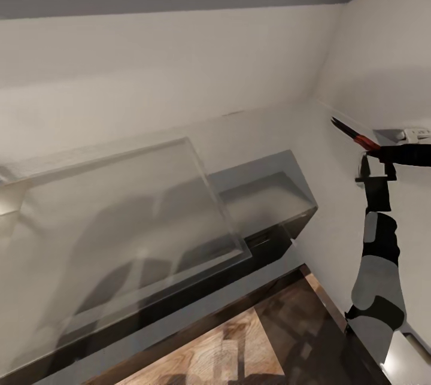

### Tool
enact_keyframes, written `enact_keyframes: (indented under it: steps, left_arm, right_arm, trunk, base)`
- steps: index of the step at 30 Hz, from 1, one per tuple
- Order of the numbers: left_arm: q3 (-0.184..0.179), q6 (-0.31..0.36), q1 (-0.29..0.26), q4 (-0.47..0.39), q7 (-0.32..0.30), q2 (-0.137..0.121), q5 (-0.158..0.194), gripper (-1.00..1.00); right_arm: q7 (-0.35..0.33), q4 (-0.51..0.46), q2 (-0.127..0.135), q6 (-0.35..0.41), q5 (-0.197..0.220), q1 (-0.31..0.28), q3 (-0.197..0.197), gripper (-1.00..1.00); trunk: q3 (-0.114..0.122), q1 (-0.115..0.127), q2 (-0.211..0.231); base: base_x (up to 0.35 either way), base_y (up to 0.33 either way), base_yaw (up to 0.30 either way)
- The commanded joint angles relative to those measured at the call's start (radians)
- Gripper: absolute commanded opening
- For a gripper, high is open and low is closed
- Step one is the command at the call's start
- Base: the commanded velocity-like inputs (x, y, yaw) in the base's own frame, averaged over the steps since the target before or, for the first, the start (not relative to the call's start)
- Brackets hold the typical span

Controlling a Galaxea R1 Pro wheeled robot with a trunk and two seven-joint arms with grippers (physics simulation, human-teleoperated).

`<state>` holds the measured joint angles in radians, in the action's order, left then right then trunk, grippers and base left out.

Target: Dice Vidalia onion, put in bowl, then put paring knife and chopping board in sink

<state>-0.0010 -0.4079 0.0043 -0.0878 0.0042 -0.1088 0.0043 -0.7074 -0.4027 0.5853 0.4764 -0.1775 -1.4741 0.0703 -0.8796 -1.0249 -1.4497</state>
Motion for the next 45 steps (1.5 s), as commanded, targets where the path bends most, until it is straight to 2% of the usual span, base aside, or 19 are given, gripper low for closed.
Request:
enact_keyframes:
  steps: [1,20,23,29,45]
  left_arm:
    - [0.000,-0.002,0.000,-0.001,0.000,0.000,0.000,1.00]
    - [0.000,-0.002,0.000,0.000,0.000,0.000,0.000,1.00]
    - [0.000,-0.002,0.000,0.000,0.000,0.000,0.000,1.00]
    - [0.000,-0.002,0.000,0.000,0.000,0.000,0.000,1.00]
    - [0.000,-0.002,0.000,0.000,0.000,0.000,0.000,1.00]
  right_arm:
    - [-0.008,-0.001,-0.001,0.009,-0.010,0.000,0.006,-1.00]
    - [-0.009,0.000,-0.001,0.008,-0.008,0.000,0.007,-1.00]
    - [-0.010,0.000,0.011,0.008,-0.008,0.000,0.008,-1.00]
    - [-0.047,-0.001,0.017,0.008,-0.008,0.000,0.007,-1.00]
    - [-0.062,-0.005,0.018,0.007,-0.008,0.000,0.009,-1.00]
  trunk:
    - [-0.001,0.000,0.000]
    - [-0.001,0.000,0.000]
    - [-0.001,0.000,0.000]
    - [-0.001,0.000,0.000]
    - [-0.001,0.000,0.000]
  base:
    - [0.000,0.000,0.000]
    - [0.000,0.000,0.000]
    - [0.000,0.000,0.000]
    - [0.000,0.000,0.000]
    - [0.000,0.000,0.000]
